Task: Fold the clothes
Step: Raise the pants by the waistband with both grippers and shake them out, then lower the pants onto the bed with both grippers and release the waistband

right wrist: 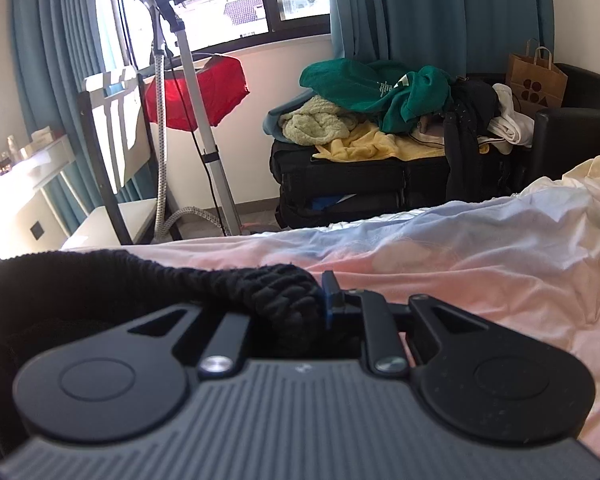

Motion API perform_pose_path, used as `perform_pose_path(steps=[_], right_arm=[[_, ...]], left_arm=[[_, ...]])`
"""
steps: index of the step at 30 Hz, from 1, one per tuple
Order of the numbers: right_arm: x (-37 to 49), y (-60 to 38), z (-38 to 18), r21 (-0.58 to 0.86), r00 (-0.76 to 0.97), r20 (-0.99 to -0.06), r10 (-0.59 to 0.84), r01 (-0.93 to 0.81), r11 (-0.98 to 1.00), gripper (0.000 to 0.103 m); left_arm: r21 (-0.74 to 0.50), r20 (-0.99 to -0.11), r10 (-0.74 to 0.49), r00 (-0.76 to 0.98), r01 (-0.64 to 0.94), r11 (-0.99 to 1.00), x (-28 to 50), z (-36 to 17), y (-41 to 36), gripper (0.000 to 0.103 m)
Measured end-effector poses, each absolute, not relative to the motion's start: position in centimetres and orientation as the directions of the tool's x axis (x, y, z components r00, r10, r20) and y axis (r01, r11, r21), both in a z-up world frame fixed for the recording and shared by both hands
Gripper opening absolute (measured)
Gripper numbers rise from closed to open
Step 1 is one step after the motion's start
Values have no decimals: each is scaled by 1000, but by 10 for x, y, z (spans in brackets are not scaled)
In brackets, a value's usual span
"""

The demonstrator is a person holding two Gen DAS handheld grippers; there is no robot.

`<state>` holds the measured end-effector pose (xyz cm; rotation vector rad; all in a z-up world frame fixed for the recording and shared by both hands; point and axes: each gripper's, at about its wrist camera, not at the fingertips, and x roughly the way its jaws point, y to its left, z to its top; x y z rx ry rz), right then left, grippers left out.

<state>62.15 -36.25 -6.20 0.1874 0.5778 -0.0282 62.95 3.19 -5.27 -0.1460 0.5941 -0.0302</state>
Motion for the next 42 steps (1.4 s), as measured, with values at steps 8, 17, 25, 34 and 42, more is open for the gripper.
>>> perform_pose_path(steps=[8,17,25,34,42], right_arm=[[630,-367,-53,221,782,-621,58,103,970,44],[607,-330,-51,-117,817,-563,-125,71,991,83],[644,-340,-71,-8,731,-672,-118,152,988,83],[702,-357,-62,-10,597,-802,-23,26,1000,83],[675,-345,-36,145,724,-680,117,-24,989,83]], left_arm=[[51,-599,64,798,-41,998,617,-13,26,86],[249,-460,191,867,-80,965,579,-16,2,103],[55,-645,175,744,-183,982,625,-20,13,103],[214,-737,157,658,7,977,683,-2,-8,103],[159,-668,70,741,50,986,663,32,-28,103]])
